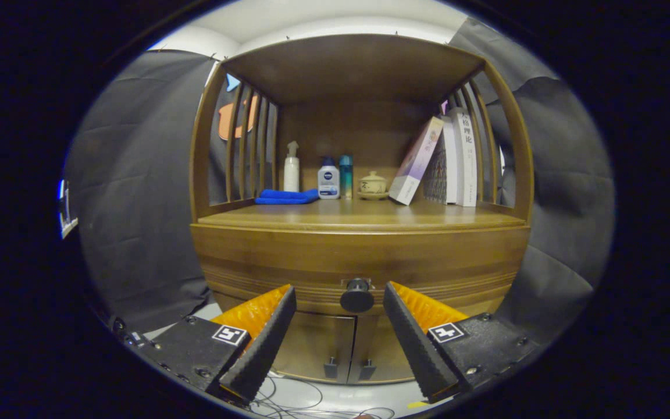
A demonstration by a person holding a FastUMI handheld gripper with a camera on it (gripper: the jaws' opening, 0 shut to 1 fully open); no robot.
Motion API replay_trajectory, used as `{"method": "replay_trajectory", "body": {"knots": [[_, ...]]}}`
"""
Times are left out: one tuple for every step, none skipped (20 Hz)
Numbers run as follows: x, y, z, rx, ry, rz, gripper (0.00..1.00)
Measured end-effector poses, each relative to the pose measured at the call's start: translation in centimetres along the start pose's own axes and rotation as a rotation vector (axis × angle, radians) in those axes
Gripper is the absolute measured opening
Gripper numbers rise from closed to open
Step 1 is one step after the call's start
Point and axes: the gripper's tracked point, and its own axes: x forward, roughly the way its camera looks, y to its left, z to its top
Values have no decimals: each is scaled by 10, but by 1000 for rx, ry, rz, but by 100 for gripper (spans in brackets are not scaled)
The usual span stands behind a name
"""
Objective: Pull open the drawer, take out the items inside it, and place them on the countertop above the cabinet.
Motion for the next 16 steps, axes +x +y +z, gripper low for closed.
{"method": "replay_trajectory", "body": {"knots": [[11, -2, -2, -8, 7, -3, 97], [21, -6, -6, -17, 10, -15, 96], [29, -11, -8, -23, 4, -31, 90], [38, -14, -10, -29, -3, -33, 85], [44, -17, -14, -36, 5, -40, 79], [47, -17, -19, -41, 10, -38, 73], [51, -19, -20, -43, 10, -45, 68], [54, -17, -21, -39, 5, -35, 65], [57, -15, -21, -36, 0, -31, 63], [59, -16, -21, -33, 0, -37, 59], [61, -17, -22, -35, -14, -45, 56], [59, -20, -20, -46, -23, -57, 53], [60, -19, -21, -41, -18, -63, 50], [59, -18, -22, -34, -14, -66, 47], [58, -18, -21, -21, -2, -68, 45], [56, -18, -22, -9, 6, -72, 44]]}}
